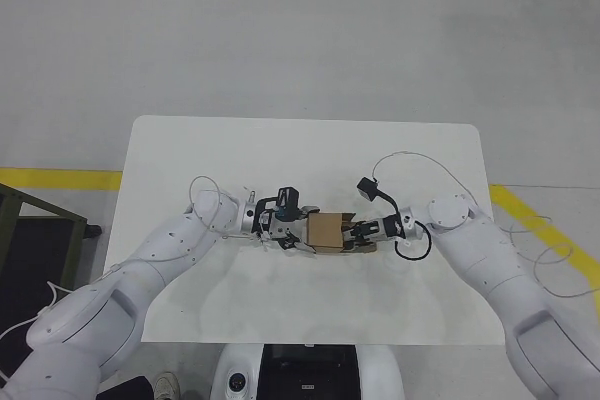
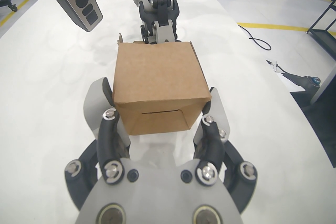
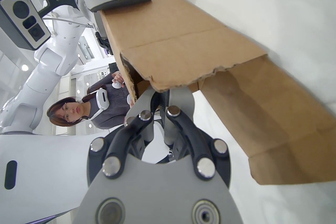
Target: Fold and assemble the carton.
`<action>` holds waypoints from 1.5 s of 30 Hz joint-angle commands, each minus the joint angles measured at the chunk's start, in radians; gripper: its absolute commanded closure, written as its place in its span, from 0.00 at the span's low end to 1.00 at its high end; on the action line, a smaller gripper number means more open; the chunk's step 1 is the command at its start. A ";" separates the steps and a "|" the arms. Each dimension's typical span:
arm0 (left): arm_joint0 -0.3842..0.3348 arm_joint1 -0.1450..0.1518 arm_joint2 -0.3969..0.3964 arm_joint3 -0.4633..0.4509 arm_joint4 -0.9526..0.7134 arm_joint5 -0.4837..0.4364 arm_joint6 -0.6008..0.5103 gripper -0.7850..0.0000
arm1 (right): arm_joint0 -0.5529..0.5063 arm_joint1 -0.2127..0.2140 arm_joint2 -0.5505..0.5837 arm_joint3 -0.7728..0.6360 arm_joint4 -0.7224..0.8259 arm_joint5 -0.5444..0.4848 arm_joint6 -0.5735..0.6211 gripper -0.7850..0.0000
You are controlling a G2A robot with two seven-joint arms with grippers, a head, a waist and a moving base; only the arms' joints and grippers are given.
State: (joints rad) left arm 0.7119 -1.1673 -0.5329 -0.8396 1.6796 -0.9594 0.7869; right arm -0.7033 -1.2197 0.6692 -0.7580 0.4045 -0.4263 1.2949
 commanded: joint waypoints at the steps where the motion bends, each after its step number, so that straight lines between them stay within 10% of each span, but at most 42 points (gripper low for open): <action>1: 0.000 -0.001 0.000 0.002 0.000 -0.001 0.001 0.24 | 0.003 -0.005 0.000 0.016 0.009 -0.009 0.006 1.00; 45: -0.006 -0.013 -0.001 0.021 0.012 -0.003 0.011 0.24 | 0.052 0.000 0.086 0.127 -0.069 -0.034 -0.100 1.00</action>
State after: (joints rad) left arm 0.7054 -1.1801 -0.5331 -0.8190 1.6925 -0.9625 0.7989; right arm -0.6507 -1.2187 0.7563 -0.6312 0.3328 -0.4577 1.1875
